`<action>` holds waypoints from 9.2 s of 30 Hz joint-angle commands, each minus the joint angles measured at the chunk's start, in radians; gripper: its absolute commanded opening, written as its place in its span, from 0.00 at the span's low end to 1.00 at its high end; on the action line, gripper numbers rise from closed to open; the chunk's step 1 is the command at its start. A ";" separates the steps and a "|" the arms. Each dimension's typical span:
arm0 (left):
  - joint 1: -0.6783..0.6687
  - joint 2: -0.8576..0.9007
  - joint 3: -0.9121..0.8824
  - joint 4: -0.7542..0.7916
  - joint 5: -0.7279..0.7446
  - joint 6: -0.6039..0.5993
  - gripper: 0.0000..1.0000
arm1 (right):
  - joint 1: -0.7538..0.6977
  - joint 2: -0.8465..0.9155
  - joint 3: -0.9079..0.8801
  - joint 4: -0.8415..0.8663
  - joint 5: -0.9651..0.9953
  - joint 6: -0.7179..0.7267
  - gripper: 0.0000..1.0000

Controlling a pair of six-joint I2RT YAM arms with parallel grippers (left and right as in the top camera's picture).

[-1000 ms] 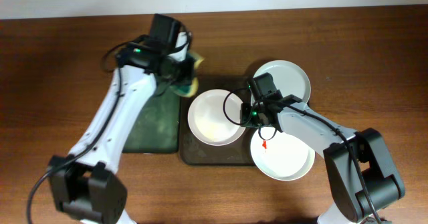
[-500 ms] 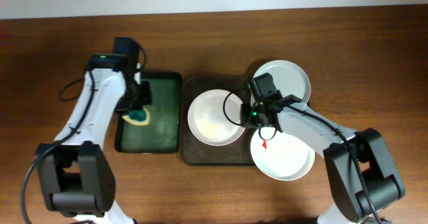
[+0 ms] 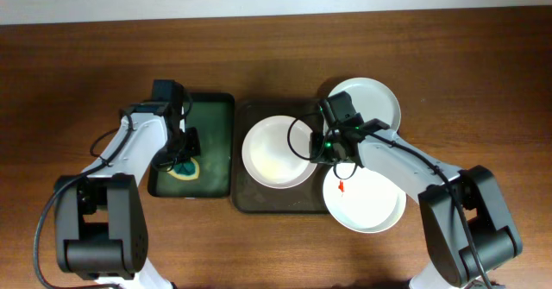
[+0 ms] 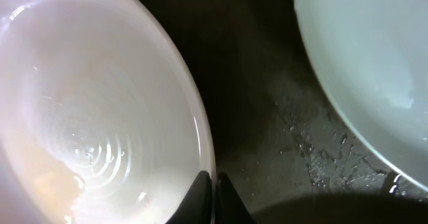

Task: Clean dirty plates on tray and stack at the side

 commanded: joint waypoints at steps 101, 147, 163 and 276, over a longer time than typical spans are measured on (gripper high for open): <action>0.000 -0.541 0.024 0.088 -0.183 -0.099 0.00 | -0.077 -0.234 0.525 -0.175 -0.010 -0.096 0.04; -0.001 -0.476 0.024 0.058 -0.131 -0.096 0.00 | -0.822 -0.132 0.397 -1.096 -0.051 -0.318 0.50; -0.003 -0.476 0.024 0.040 -0.131 -0.097 0.00 | -0.650 -0.204 -0.069 -0.779 -0.048 -0.201 0.35; -0.356 0.055 0.409 -0.173 0.228 -0.011 0.00 | -0.117 -0.066 -0.113 -0.005 -0.028 0.003 0.10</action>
